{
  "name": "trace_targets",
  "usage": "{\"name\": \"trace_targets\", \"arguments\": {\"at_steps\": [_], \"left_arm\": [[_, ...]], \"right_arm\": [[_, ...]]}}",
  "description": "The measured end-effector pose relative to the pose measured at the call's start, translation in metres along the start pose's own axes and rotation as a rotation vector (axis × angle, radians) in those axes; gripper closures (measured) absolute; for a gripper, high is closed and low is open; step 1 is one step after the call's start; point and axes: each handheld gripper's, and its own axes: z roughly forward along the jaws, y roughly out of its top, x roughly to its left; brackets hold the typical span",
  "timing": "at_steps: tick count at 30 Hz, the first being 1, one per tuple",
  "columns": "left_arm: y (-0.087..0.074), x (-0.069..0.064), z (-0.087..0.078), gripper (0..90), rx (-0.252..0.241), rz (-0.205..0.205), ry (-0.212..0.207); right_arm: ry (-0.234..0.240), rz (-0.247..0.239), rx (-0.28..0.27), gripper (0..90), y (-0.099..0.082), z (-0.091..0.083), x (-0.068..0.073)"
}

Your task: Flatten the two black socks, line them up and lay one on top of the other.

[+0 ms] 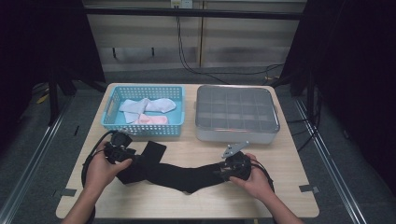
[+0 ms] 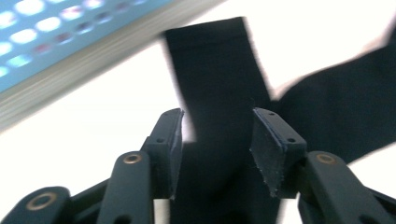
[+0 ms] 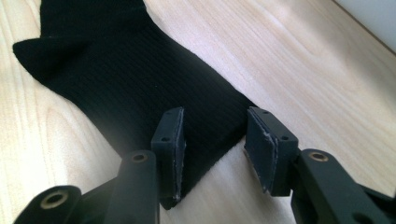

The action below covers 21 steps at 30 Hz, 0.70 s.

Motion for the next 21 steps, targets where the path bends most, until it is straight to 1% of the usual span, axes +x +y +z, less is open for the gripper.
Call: {"name": "trace_targets", "arguments": {"at_steps": [2,4,6,7,9,11,12,13,14,15,16,17,18,20,21], "left_arm": [[-0.002,0.006,0.007,50.1,0.027,-0.011,-0.005],[-0.001,0.008,0.017,49.0,0.032,-0.02,-0.013],[0.001,0.011,0.027,48.2,0.037,-0.022,-0.017],[0.002,0.013,0.031,48.2,0.046,-0.009,-0.023],[0.005,0.013,0.038,49.2,0.037,-0.016,-0.031],[0.008,0.015,0.043,51.1,0.029,-0.029,-0.05],[0.01,0.014,0.044,51.6,0.021,-0.031,-0.044],[0.012,0.013,0.046,52.7,0.031,-0.01,-0.056],[0.013,0.012,0.047,54.2,0.033,0.002,-0.059],[0.015,0.01,0.048,54.3,0.037,0.008,-0.053],[0.016,0.008,0.049,55.4,0.041,0.016,-0.046],[0.018,0.007,0.05,59.6,0.041,0.019,-0.044],[0.019,0.008,0.05,63.3,0.057,0.027,-0.047],[0.022,0.006,0.051,76.5,0.085,0.033,-0.066],[0.023,0.006,0.05,80.3,0.091,0.033,-0.07]], "right_arm": [[-0.007,-0.007,0.0,56.9,0.001,-0.001,-0.001],[-0.016,-0.006,0.005,56.4,0.003,-0.001,0.0],[-0.018,-0.01,0.003,55.7,0.005,-0.001,0.0],[-0.015,0.0,0.007,55.6,0.006,-0.001,0.001],[-0.021,-0.01,0.014,55.0,0.008,0.0,0.001],[-0.017,-0.008,0.016,54.8,0.008,0.002,0.001],[-0.018,-0.014,0.022,54.7,0.008,0.002,0.001],[-0.018,-0.014,0.021,54.7,0.007,0.003,0.001],[-0.017,-0.01,0.019,54.7,0.007,0.004,0.001],[-0.017,-0.002,0.023,54.7,0.007,0.004,0.001],[-0.016,-0.01,0.027,54.7,0.006,0.004,0.0],[-0.009,-0.007,0.019,54.7,0.006,0.004,0.0],[-0.01,-0.002,0.018,54.7,0.007,0.005,0.0],[-0.015,-0.006,0.022,54.7,0.007,0.005,0.0],[-0.016,-0.007,0.02,54.6,0.008,0.005,0.0]]}}
